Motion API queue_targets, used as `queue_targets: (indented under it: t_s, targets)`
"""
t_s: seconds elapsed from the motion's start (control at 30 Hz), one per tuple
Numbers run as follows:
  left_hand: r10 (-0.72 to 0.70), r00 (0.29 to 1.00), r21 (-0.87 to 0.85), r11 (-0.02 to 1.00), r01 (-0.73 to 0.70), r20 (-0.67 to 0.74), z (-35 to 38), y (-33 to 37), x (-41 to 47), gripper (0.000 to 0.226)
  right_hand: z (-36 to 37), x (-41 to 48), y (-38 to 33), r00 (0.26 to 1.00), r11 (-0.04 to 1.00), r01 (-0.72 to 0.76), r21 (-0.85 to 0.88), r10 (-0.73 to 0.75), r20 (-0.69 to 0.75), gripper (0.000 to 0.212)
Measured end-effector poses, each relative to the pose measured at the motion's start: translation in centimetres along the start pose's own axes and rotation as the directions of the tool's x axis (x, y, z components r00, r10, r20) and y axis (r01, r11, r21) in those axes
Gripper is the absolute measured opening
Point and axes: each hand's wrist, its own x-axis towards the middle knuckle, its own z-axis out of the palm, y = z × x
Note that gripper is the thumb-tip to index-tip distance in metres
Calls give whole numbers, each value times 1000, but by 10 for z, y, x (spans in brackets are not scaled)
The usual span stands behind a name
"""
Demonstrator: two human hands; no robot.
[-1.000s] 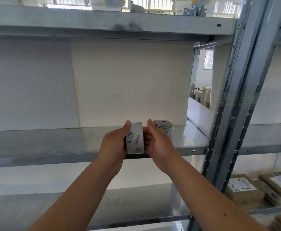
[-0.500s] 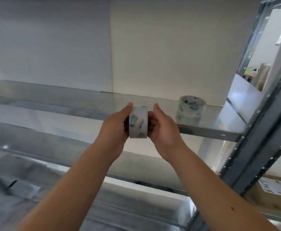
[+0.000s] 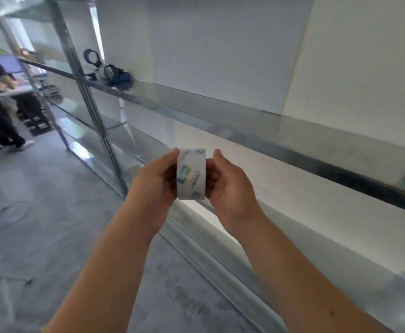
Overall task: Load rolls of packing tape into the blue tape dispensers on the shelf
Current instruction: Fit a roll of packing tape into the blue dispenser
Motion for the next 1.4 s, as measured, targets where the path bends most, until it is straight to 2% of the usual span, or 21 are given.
queue_targets:
  t_s: [0.33, 0.57, 0.8, 0.9, 1.1, 1.23, 1.4]
  targets:
    - [103, 969, 9, 995, -104, -223, -164, 62, 37, 39, 151, 99, 75, 982, 989, -59, -136, 82, 172, 55]
    - [180, 921, 57, 984, -170, -346, -284, 109, 64, 41, 264, 154, 124, 933, 990, -135, -43, 141, 330, 50]
    - [195, 883, 77, 981, -179, -428, -374, 129, 85, 46, 339, 200, 169, 869, 976, -207, -62, 213, 448, 60]
    - [190, 869, 78, 982, -174, -457, -399, 139, 108, 49, 359, 231, 182, 833, 972, -223, -74, 230, 504, 68]
    - [224, 819, 135, 974, -180, -529, -428, 163, 172, 48, 389, 317, 203, 792, 963, -250, -101, 264, 551, 63]
    - [244, 761, 138, 970, -202, -601, -439, 181, 222, 42, 406, 382, 209, 751, 952, -279, -131, 301, 587, 67]
    - [284, 724, 135, 957, -258, -628, -453, 206, 287, 47, 432, 463, 208, 730, 955, -242, -171, 295, 616, 62]
